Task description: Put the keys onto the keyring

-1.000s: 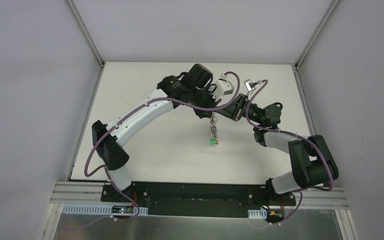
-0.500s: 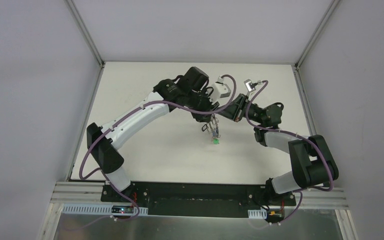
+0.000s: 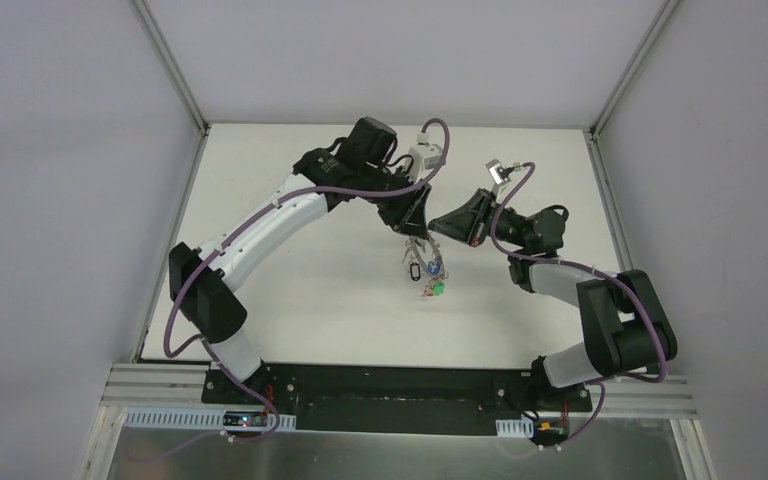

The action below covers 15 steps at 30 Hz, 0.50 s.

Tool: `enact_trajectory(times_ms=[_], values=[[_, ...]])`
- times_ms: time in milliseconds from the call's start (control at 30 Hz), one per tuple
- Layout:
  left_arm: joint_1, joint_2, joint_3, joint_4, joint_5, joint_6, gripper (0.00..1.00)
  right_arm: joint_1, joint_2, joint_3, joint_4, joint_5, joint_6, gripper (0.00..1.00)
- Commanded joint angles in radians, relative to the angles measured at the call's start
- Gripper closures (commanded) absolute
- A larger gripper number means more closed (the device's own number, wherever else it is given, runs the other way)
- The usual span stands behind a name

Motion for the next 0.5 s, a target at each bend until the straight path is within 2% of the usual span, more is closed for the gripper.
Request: enact_trajectory(times_ms=[0, 133, 333, 467], values=[[0.005, 0.042, 0.020, 0.058, 0.131, -0.110, 0.67, -0.006, -0.019, 0.042, 0.091, -0.017, -0.011, 1.00], [0.010, 0.054, 0.013, 0.072, 0.141, -0.132, 0.71, -0.005, -0.017, 0.040, 0.091, -0.019, -0.010, 1.00], [0.023, 0.054, 0.004, 0.095, 0.160, -0.153, 0.87, -0.004, -0.016, 0.040, 0.091, -0.021, -0.008, 1.00], [0.037, 0.052, -0.004, 0.109, 0.173, -0.164, 0.89, -0.006, -0.012, 0.041, 0.091, -0.027, -0.008, 1.00]])
